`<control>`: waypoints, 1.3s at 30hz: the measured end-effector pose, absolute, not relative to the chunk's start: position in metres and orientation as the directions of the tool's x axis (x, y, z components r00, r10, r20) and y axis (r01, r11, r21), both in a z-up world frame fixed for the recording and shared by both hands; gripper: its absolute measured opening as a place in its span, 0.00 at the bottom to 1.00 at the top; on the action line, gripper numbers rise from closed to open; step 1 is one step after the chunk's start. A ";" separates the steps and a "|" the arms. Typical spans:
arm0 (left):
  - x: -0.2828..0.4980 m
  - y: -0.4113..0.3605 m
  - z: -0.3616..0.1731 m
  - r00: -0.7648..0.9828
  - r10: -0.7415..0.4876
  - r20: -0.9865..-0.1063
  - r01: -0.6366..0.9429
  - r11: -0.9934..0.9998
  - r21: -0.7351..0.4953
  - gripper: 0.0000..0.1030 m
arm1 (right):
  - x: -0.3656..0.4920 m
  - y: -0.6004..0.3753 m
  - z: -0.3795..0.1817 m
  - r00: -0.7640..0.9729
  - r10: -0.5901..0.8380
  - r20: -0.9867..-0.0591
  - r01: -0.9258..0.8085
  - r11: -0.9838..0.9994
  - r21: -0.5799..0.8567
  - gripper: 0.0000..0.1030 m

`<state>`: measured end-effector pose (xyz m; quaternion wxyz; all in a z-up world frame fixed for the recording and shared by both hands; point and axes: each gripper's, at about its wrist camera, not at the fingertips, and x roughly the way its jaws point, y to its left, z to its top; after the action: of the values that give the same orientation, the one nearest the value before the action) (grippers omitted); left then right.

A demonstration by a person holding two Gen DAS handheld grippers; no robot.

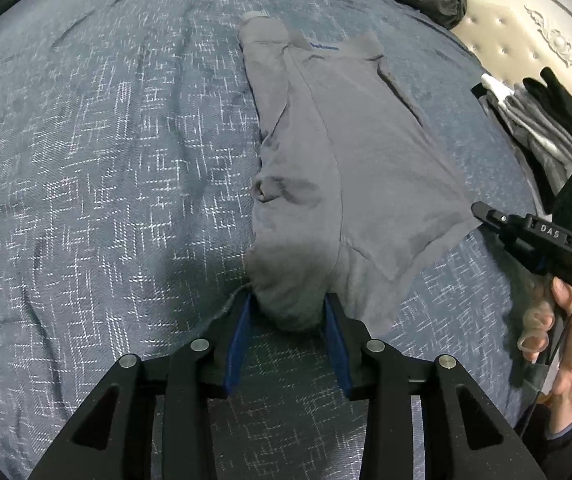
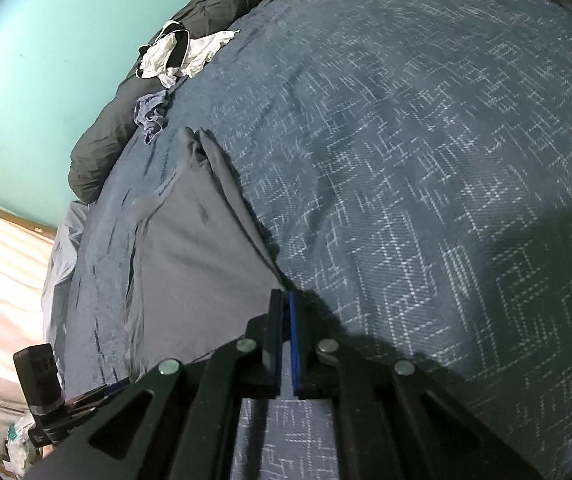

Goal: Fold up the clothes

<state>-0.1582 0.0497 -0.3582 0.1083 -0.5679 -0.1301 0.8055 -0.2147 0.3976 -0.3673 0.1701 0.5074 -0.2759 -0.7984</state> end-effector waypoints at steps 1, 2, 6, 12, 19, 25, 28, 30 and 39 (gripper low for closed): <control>-0.159 0.045 -0.356 -0.338 0.328 -0.882 -0.026 -0.940 -0.339 0.39 | -0.215 0.396 -0.366 -0.431 -0.548 -0.717 -0.012 -0.791 0.612 0.02; -0.160 0.041 -0.353 -0.344 0.333 -0.878 -0.025 -0.938 -0.346 0.39 | -0.215 0.395 -0.365 -0.435 -0.542 -0.719 -0.016 -0.793 0.608 0.02; -0.164 0.016 -0.340 -0.387 0.355 -0.851 -0.008 -0.924 -0.382 0.40 | -0.210 0.396 -0.372 -0.434 -0.525 -0.732 -0.014 -0.808 0.588 0.02; -0.188 -0.015 -0.338 -0.420 0.351 -0.837 0.042 -0.913 -0.405 0.44 | -0.211 0.398 -0.367 -0.421 -0.513 -0.748 -0.002 -0.825 0.566 0.02; -0.231 -0.033 -0.348 -0.446 0.368 -0.816 0.080 -0.892 -0.446 0.50 | -0.239 0.385 -0.335 -0.428 -0.537 -0.727 0.109 -0.829 0.548 0.28; -0.271 -0.033 -0.345 -0.475 0.389 -0.789 0.087 -0.872 -0.482 0.56 | -0.290 0.353 -0.309 -0.418 -0.578 -0.701 0.251 -0.815 0.522 0.40; -0.284 -0.030 -0.347 -0.475 0.404 -0.782 0.085 -0.863 -0.497 0.56 | -0.320 0.332 -0.307 -0.388 -0.590 -0.708 0.290 -0.807 0.515 0.40; -0.293 -0.028 -0.349 -0.475 0.413 -0.777 0.083 -0.858 -0.507 0.56 | -0.340 0.320 -0.309 -0.376 -0.578 -0.724 0.290 -0.816 0.500 0.40; -0.331 -0.007 -0.358 -0.485 0.438 -0.757 0.064 -0.845 -0.530 0.55 | -0.374 0.297 -0.317 -0.357 -0.521 -0.775 0.347 -0.845 0.408 0.40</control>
<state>-0.3308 -0.0071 -0.3583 0.1136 -0.4947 -0.2537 0.8234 -0.3737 0.2971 -0.3169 0.2649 0.5014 -0.0871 -0.8190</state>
